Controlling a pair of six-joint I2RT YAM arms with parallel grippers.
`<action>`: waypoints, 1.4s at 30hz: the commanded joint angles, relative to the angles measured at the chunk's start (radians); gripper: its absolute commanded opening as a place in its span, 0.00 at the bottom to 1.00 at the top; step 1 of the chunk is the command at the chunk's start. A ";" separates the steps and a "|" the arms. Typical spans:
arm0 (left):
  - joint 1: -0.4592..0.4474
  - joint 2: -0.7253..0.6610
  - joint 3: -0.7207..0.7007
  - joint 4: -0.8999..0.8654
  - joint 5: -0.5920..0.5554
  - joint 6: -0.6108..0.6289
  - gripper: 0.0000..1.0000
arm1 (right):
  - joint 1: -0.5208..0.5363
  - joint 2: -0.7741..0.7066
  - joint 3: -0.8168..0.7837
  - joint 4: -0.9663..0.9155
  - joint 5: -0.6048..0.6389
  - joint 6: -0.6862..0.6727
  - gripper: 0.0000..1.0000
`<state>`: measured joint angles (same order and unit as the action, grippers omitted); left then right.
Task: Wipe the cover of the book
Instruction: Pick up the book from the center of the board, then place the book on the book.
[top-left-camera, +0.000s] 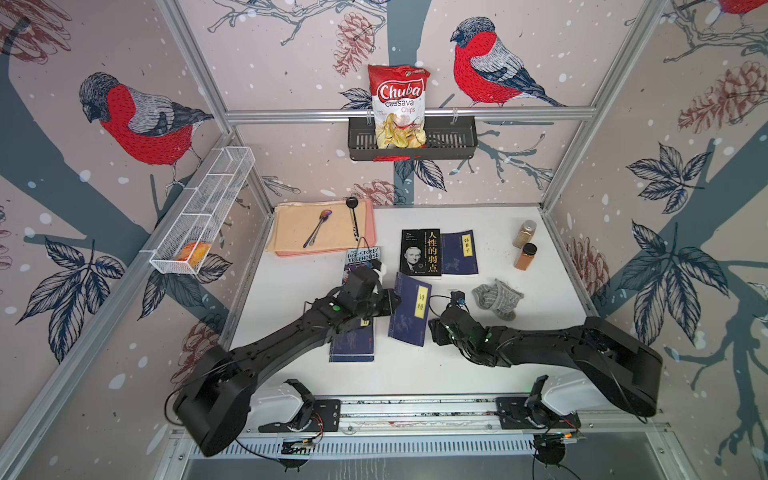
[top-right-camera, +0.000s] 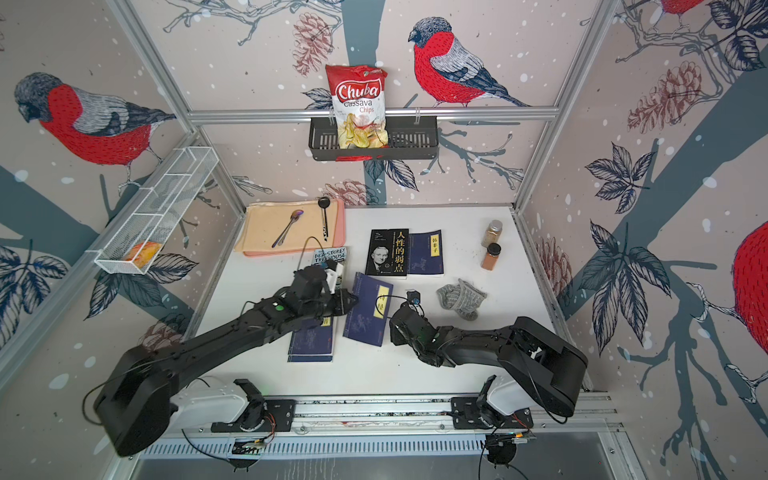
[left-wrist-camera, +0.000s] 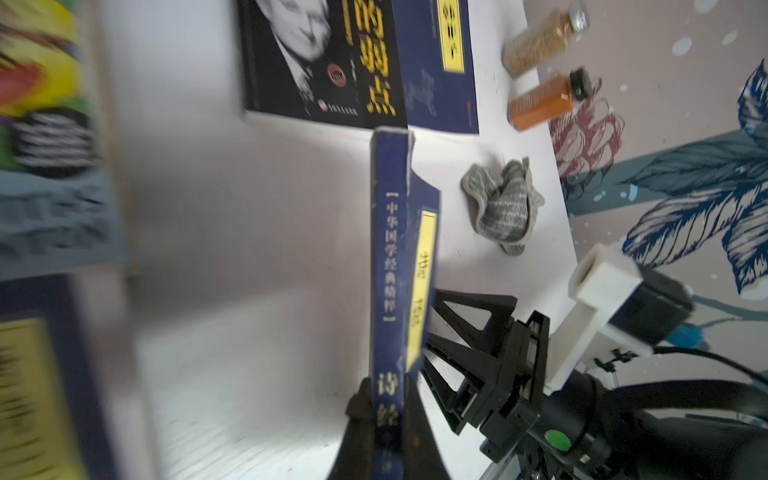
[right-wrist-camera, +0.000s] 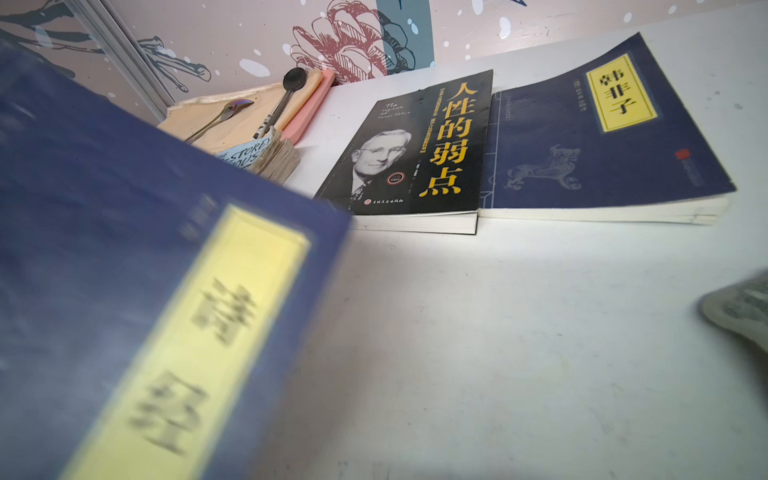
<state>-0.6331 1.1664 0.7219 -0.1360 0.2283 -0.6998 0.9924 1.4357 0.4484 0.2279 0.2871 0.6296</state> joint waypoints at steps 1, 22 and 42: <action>0.076 -0.151 0.022 -0.232 -0.030 0.049 0.00 | -0.002 0.021 0.014 0.009 -0.001 -0.027 0.63; 0.292 -0.123 -0.025 -0.537 -0.124 0.159 0.00 | 0.000 0.076 0.044 0.100 -0.087 -0.066 0.63; 0.298 0.068 0.000 -0.484 -0.271 0.161 0.35 | 0.081 0.068 0.098 0.111 -0.188 -0.115 0.60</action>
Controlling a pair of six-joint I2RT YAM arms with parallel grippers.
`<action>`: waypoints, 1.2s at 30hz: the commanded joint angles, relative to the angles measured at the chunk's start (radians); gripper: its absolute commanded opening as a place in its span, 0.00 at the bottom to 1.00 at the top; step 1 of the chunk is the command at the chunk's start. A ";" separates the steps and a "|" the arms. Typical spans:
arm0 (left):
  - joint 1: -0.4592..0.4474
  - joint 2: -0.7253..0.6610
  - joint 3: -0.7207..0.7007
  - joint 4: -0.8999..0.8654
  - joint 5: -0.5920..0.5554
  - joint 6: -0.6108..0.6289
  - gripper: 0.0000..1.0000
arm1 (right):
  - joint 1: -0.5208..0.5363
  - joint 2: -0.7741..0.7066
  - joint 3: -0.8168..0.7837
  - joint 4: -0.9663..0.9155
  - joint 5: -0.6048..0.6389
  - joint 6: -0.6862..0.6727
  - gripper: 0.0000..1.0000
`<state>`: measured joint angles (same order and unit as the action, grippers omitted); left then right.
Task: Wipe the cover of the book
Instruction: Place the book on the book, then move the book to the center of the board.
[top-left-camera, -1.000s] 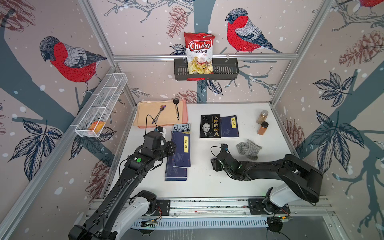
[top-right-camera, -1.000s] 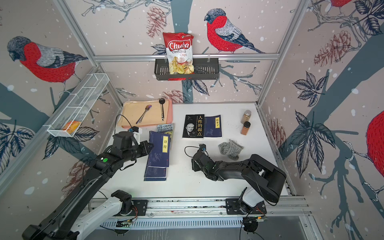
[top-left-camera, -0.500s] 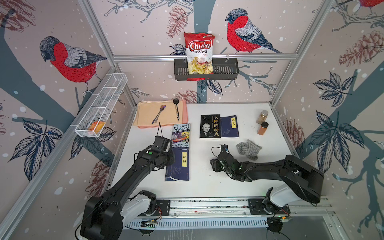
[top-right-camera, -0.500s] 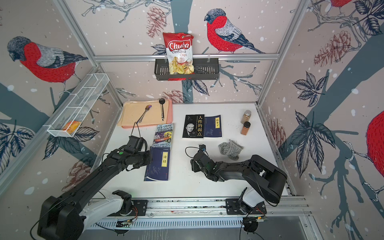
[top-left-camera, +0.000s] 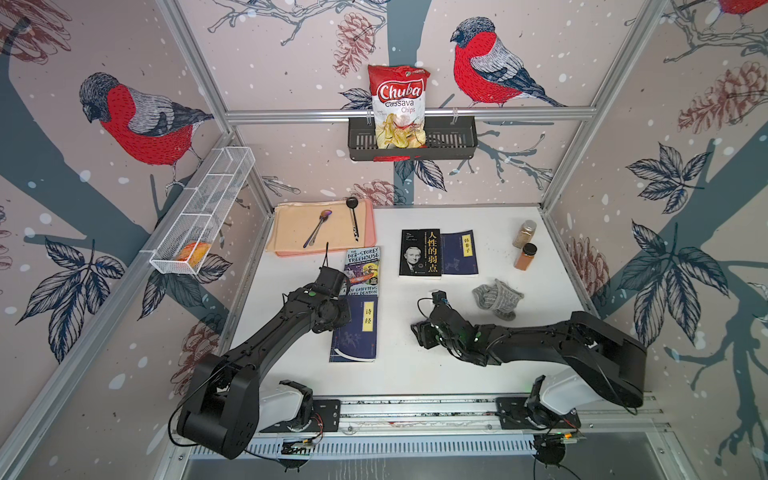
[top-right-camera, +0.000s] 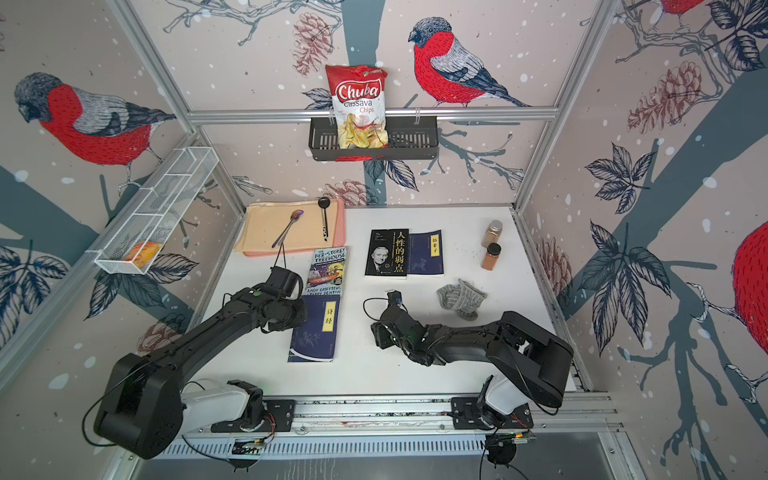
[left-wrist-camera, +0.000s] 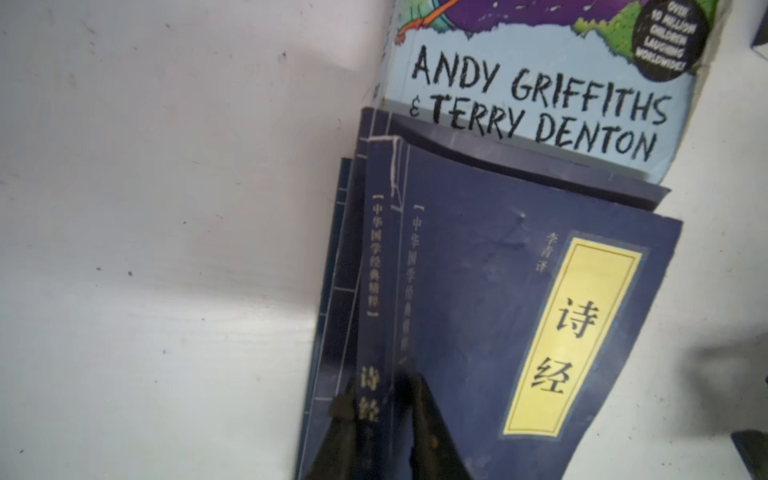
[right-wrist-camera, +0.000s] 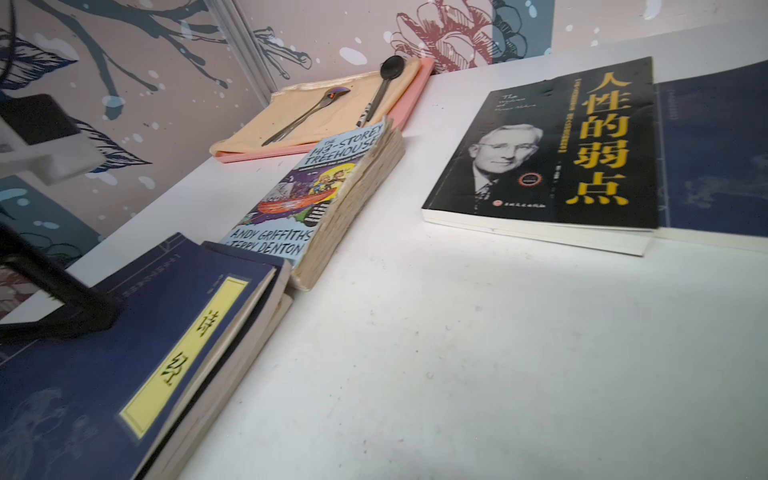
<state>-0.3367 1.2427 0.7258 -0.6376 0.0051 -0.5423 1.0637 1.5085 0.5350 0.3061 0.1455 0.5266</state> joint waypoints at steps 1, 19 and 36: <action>0.002 -0.014 -0.006 0.021 -0.056 0.004 0.45 | 0.013 -0.004 0.017 0.037 -0.058 -0.013 0.60; -0.327 -0.058 -0.011 0.089 -0.179 -0.087 0.92 | -0.182 -0.152 -0.055 -0.068 -0.055 0.019 0.62; -0.498 0.422 0.142 -0.100 -0.405 -0.274 0.93 | -0.214 -0.194 -0.089 -0.056 -0.078 0.025 0.62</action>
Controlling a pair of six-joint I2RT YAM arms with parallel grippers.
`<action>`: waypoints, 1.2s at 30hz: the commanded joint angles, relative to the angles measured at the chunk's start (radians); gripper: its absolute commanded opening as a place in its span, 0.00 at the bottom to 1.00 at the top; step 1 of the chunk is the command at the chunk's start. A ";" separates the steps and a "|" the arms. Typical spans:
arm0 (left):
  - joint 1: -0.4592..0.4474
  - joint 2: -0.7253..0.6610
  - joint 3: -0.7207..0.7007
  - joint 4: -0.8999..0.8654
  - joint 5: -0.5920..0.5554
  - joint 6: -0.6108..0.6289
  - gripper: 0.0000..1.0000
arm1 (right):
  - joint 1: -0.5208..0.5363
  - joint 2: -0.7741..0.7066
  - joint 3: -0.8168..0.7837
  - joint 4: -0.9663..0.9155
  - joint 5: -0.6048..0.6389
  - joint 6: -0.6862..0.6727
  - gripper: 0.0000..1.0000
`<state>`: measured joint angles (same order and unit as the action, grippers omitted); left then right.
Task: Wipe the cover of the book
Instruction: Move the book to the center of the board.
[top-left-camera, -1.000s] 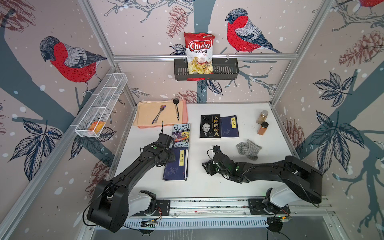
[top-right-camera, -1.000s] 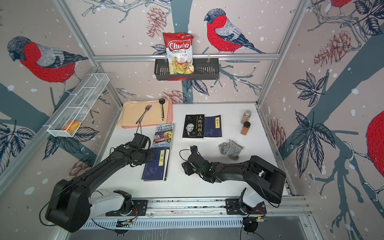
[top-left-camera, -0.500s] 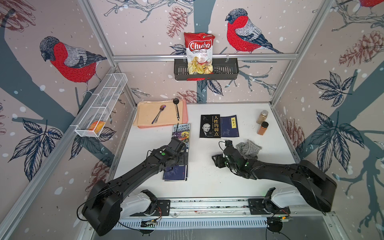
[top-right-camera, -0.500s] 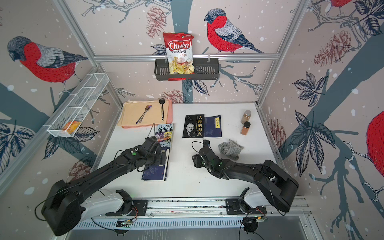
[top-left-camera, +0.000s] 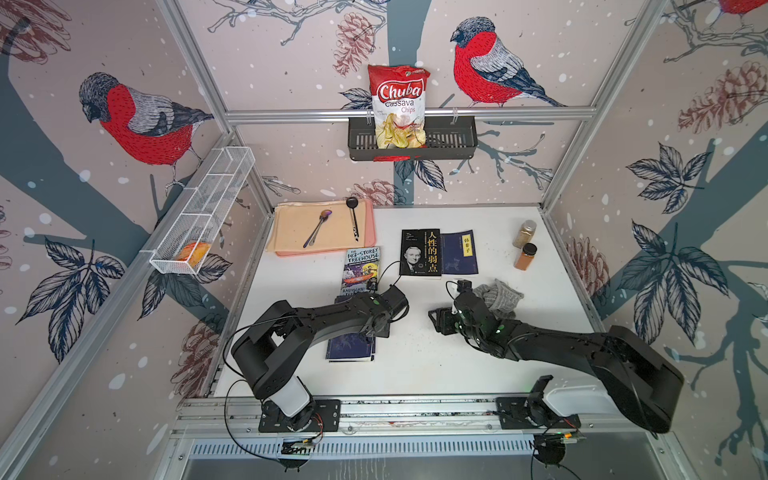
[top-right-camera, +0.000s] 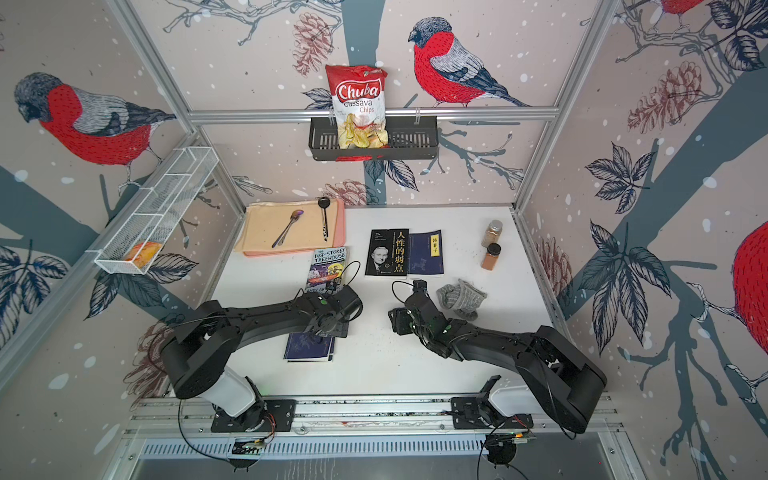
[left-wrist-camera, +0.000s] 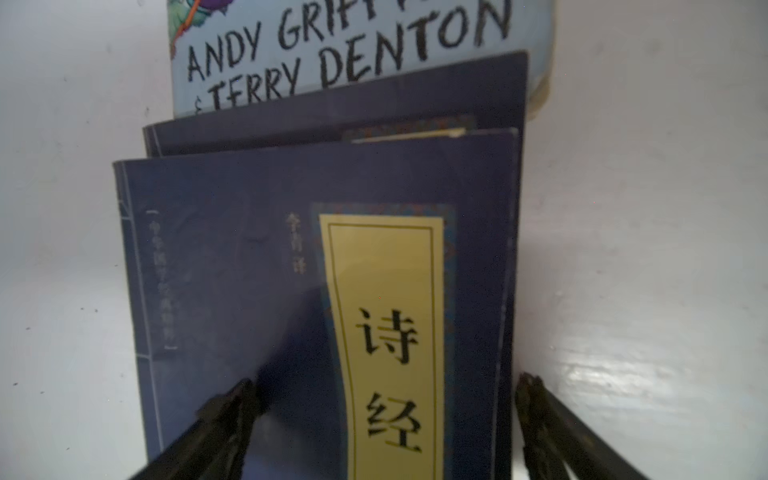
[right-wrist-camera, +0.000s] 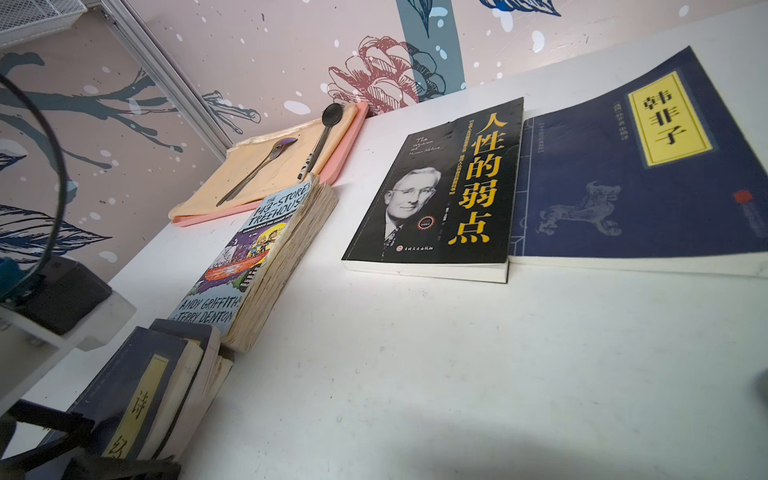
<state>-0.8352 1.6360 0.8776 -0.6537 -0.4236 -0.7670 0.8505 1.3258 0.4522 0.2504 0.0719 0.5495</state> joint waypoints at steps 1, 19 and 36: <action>0.000 0.025 -0.020 -0.090 0.020 -0.058 0.93 | -0.002 -0.015 -0.009 -0.001 -0.005 0.002 0.62; 0.205 -0.156 -0.217 0.014 0.022 -0.003 0.85 | -0.004 -0.046 -0.018 -0.002 -0.014 0.009 0.62; 0.357 -0.147 -0.199 0.008 0.002 0.044 0.81 | 0.002 -0.022 -0.007 -0.004 -0.018 0.008 0.62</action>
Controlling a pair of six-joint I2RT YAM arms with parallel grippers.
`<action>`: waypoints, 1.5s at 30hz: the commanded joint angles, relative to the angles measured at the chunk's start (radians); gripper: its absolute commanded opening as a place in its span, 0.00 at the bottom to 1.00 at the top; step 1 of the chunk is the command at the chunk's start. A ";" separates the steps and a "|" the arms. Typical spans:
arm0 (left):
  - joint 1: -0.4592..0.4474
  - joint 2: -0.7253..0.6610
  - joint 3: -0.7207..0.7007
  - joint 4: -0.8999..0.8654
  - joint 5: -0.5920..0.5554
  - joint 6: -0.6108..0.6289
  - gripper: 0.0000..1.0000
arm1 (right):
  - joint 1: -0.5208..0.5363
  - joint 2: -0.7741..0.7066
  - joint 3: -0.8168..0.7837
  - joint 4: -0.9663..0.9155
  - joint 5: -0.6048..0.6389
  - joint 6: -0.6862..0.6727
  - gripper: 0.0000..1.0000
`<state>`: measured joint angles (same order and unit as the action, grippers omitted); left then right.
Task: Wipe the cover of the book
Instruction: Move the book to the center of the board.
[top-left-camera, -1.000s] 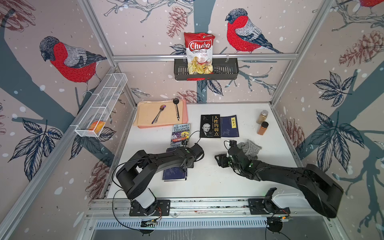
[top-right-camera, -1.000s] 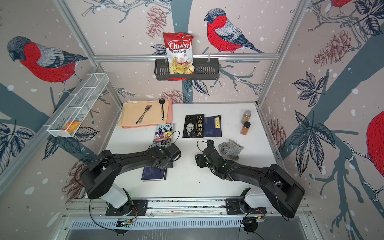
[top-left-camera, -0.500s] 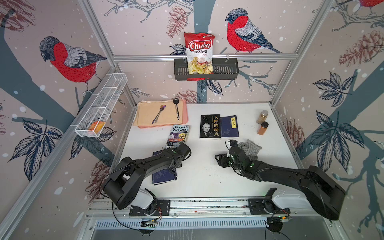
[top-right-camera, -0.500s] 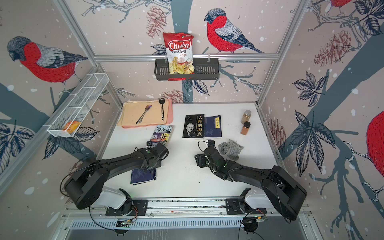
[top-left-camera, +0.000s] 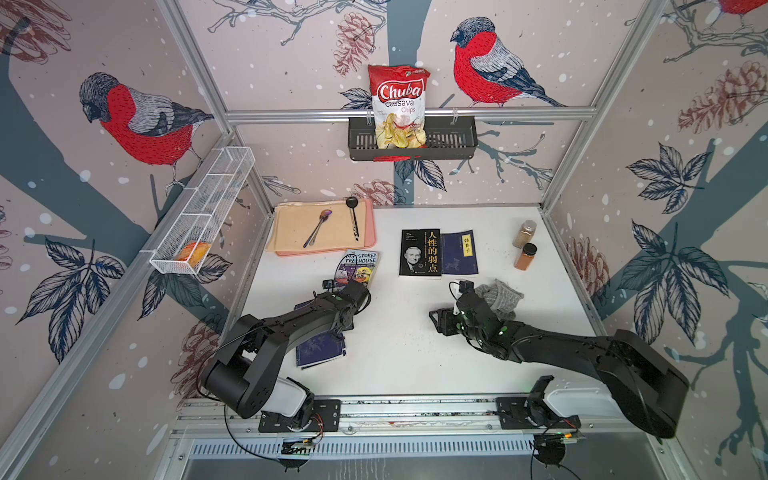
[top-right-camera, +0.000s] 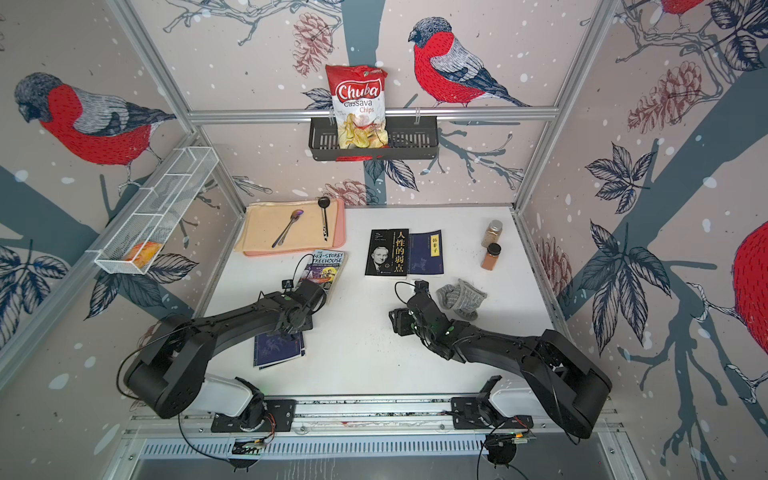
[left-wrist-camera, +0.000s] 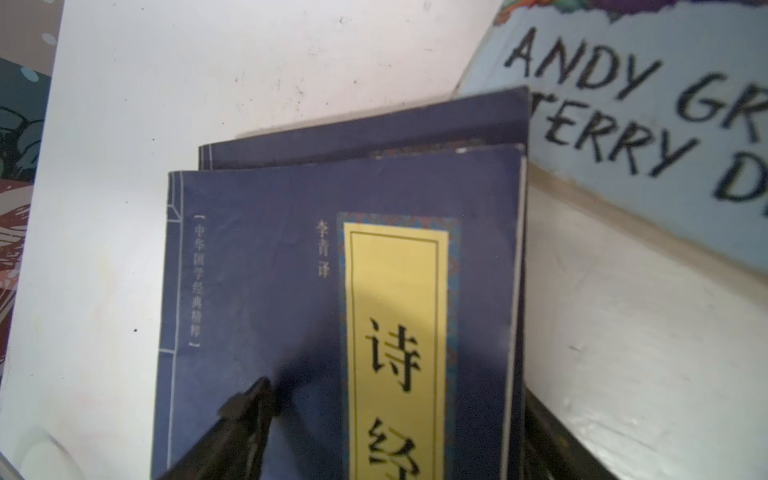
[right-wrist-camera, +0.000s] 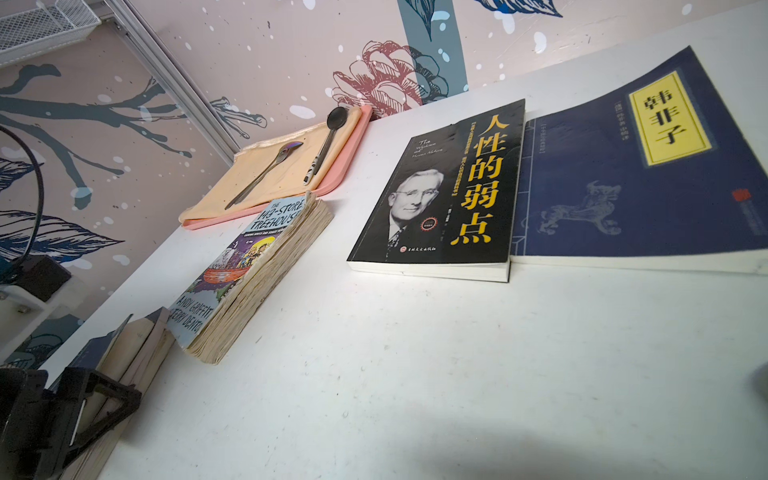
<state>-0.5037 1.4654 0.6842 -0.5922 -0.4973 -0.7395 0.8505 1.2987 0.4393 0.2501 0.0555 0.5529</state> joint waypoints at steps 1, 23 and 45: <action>0.042 0.033 -0.001 -0.049 0.078 0.025 0.81 | 0.002 0.005 0.007 -0.007 -0.002 0.004 0.62; 0.349 0.186 0.158 0.108 0.199 0.260 0.81 | -0.003 0.024 0.009 -0.010 0.004 -0.001 0.62; 0.369 0.237 0.348 0.172 0.222 0.362 0.84 | -0.013 0.049 0.027 -0.017 0.004 -0.016 0.62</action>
<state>-0.1268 1.7493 1.0420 -0.4305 -0.3477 -0.3706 0.8375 1.3506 0.4603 0.2420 0.0559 0.5491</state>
